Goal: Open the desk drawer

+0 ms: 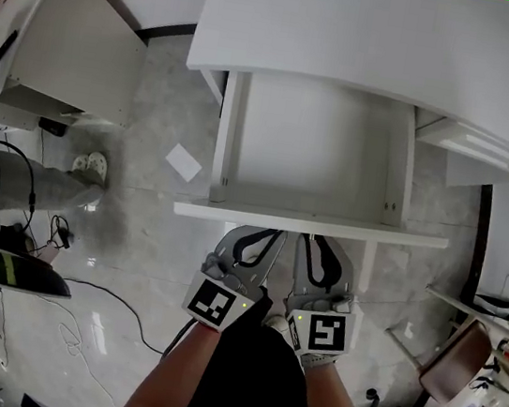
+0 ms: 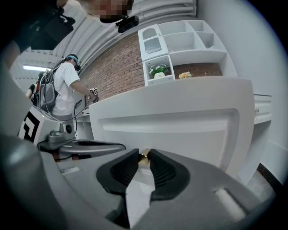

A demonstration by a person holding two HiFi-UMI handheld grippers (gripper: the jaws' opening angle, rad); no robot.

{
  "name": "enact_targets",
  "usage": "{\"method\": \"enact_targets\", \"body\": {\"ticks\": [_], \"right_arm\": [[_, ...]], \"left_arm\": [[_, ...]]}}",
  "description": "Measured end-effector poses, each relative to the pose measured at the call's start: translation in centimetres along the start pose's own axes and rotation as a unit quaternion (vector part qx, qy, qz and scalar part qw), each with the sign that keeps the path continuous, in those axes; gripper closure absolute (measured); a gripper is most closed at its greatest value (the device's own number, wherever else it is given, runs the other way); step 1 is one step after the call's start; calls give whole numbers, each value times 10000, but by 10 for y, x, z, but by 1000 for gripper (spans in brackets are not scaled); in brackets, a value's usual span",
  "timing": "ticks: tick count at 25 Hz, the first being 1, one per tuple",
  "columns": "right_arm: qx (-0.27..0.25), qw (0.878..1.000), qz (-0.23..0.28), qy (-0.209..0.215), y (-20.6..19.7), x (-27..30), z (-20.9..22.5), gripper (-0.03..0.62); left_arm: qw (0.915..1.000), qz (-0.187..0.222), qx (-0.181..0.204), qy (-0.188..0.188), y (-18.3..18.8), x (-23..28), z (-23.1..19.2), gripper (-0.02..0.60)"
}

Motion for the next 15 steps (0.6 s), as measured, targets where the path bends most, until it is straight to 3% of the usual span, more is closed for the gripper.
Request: {"method": "enact_targets", "body": {"ticks": [15], "right_arm": [[-120, 9999, -38, -13, -13, -28, -11, 518]], "left_arm": [[10000, -11, -22, 16, -8, -22, 23, 578]]}}
Point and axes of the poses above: the fingertips, and each gripper's own axes: x forward along the fingers, z to its right, y out of its top, the point moved 1 cm from there along -x, backward along the fingers, and after that the axes turned 8 degrees about x, right-handed, at the moved point
